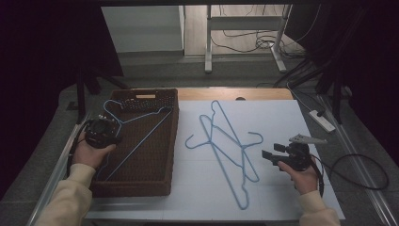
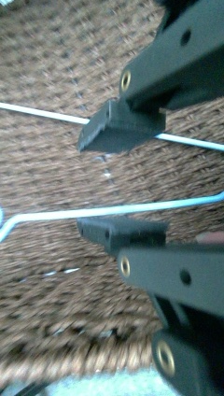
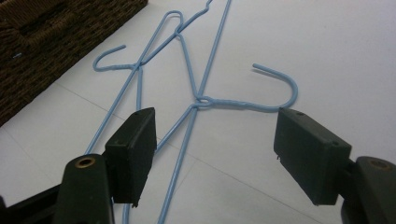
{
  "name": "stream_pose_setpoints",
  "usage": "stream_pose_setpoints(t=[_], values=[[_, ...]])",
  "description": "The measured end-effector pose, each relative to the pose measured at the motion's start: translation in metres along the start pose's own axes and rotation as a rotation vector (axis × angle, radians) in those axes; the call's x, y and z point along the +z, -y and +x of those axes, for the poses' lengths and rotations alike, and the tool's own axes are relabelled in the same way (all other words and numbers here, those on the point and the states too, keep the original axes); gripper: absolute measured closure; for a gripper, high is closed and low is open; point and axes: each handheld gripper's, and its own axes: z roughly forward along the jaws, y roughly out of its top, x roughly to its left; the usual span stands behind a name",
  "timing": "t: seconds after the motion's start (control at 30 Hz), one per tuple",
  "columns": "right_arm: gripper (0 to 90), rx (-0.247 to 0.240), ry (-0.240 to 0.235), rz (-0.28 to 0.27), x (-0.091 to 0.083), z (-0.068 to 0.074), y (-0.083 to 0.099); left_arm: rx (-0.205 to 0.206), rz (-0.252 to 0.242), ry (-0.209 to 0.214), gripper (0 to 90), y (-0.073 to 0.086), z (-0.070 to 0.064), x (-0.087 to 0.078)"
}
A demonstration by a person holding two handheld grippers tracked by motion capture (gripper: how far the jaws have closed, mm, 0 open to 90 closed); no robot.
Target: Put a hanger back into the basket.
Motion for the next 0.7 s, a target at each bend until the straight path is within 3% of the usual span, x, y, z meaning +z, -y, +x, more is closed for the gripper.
stream_pose_setpoints(t=[0.03,0.07,0.1,0.23,0.33,0.37,0.47,0.57,0.7], values=[[30.4,0.0,0.0,0.0,0.0,0.0,0.0,0.0,0.0,0.0,50.2,0.0,0.0,0.0],[30.3,0.0,0.001,0.0,0.0,0.0,0.0,-0.001,-0.04,0.011,50.2,0.0,-0.001,-0.005],[30.1,0.002,0.001,-0.002,-0.001,0.0,0.0,-0.002,-0.062,0.019,43.7,0.001,-0.002,-0.009],[29.7,0.001,0.001,-0.005,-0.001,0.0,0.0,0.007,-0.16,0.108,36.5,0.002,-0.008,-0.027],[29.2,-0.004,0.003,-0.002,-0.001,0.0,0.0,0.024,-0.214,0.183,36.6,0.004,-0.016,-0.039],[29.2,-0.004,0.003,-0.002,-0.001,0.0,0.0,0.024,-0.214,0.183,36.4,0.004,-0.016,-0.039],[28.3,-0.016,0.025,0.004,-0.001,0.0,0.0,0.056,-0.273,0.245,35.2,0.009,-0.028,-0.052],[28.1,-0.027,0.033,0.009,-0.001,-0.001,0.001,0.091,-0.314,0.287,32.6,0.019,-0.038,-0.06],[28.1,-0.027,0.034,0.012,0.0,-0.001,0.001,0.114,-0.342,0.307,32.2,0.025,-0.048,-0.066]])
